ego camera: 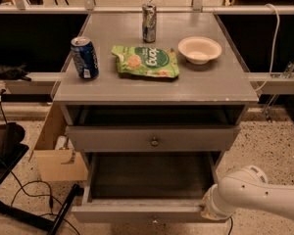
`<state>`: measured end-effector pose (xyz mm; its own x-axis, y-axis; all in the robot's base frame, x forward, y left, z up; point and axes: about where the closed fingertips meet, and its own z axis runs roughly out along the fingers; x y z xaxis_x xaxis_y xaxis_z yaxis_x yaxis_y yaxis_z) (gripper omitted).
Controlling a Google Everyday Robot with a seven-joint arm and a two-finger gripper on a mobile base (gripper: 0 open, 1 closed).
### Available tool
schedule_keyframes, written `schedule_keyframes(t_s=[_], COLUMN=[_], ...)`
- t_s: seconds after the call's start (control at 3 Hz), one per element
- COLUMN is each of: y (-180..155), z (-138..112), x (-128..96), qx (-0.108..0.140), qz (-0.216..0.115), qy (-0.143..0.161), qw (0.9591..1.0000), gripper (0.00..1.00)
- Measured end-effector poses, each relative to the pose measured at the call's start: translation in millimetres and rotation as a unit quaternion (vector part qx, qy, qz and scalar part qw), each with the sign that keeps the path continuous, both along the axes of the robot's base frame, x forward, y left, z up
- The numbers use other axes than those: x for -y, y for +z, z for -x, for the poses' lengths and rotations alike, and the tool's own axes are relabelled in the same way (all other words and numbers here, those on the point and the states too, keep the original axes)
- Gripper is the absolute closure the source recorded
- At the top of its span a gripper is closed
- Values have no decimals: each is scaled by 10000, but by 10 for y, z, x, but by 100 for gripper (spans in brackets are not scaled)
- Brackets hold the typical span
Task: Open middle drawer
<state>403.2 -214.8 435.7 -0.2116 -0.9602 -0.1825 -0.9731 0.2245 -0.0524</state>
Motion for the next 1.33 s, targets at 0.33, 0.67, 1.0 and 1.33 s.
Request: schedule_keyframes(t_s=[0.33,0.67,1.0,1.33], y=[0,0,-1,-1], z=[0,0,1,1], x=[0,0,0,0], qx=[0,-1,-1,-1], qz=[0,0,0,0], qy=[0,0,0,0], qw=[10000,10000,10000,10000], gripper=[58,27,4,0])
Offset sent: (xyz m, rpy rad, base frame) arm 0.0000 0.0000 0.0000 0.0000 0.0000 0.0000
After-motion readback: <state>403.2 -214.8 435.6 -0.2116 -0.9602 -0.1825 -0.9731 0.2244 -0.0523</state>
